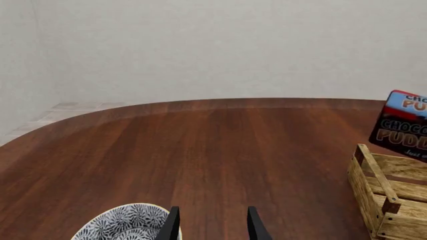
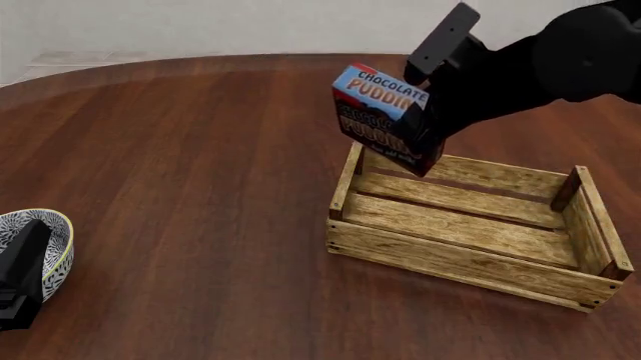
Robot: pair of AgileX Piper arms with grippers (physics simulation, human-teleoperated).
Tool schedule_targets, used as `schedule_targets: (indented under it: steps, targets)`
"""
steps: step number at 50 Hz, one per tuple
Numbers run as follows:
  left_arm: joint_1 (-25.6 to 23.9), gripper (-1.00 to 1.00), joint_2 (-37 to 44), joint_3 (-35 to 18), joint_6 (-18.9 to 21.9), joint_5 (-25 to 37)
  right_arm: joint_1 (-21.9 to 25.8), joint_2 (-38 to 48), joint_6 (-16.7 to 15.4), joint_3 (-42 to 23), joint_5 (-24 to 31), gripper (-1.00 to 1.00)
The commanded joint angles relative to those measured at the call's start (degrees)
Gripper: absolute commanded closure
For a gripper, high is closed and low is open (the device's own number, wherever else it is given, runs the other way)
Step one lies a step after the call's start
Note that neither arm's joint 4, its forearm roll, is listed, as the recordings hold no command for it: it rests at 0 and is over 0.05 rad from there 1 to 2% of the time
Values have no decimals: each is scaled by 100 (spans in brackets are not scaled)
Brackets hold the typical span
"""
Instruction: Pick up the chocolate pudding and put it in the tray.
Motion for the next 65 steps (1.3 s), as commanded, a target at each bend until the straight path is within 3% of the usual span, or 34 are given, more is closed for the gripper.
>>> schedule_targets:
  steps: [1, 45, 65]
  targets:
    - [0, -100, 0, 0, 0, 0, -158, -204, 125, 258, -52, 100]
    - [-1, -100, 0, 0, 0, 0, -450, -320, 307, 1266, -602, 100]
    - [-1, -100, 1, 0, -1, 0, -374, -241, 487, 1472, -882, 100]
